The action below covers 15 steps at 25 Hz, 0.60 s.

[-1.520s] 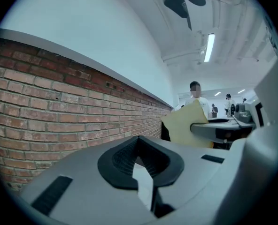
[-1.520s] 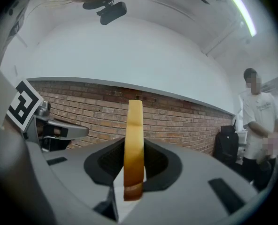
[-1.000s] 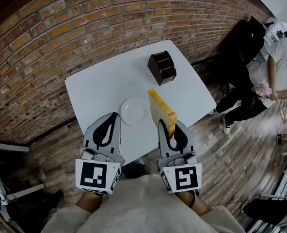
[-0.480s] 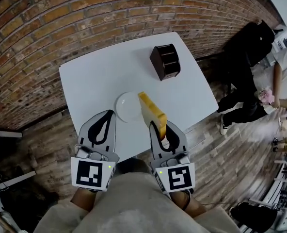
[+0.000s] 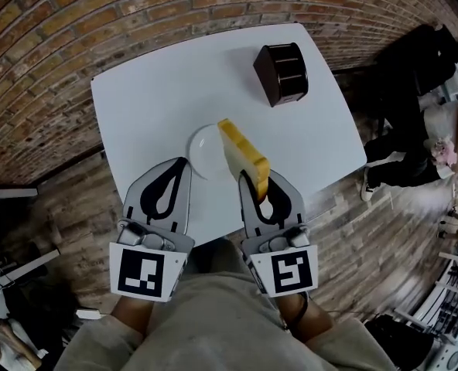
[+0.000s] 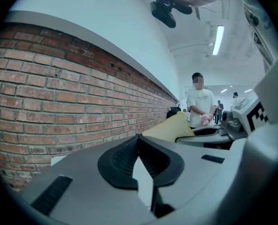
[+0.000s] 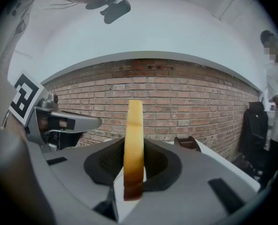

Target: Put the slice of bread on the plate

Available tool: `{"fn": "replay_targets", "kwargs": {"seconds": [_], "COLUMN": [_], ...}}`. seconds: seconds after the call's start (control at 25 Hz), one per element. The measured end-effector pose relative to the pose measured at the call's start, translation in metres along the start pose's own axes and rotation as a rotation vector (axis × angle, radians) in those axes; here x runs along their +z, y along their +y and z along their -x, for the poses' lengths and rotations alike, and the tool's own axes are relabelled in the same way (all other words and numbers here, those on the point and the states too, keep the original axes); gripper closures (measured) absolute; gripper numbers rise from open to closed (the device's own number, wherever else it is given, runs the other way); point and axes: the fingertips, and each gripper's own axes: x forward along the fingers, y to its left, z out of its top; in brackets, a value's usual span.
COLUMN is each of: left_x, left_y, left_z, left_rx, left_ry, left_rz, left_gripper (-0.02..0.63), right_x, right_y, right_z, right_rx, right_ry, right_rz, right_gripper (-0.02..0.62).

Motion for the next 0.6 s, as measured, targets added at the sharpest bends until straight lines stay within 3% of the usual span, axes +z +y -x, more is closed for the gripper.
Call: {"fn": "replay_targets", "kwargs": {"seconds": [0.6], "left_x": [-0.026], "left_y": [0.011], "left_z": [-0.010], "left_rx": [0.020], "left_ry": [0.048], "left_rz": [0.002], "left_gripper": [0.597], "right_x": [-0.053], "right_y": [0.001], "right_z": [-0.047], "right_rx": [0.037], "right_ry": [0.045], "right_rz": [-0.027], "right_gripper": [0.506]}}
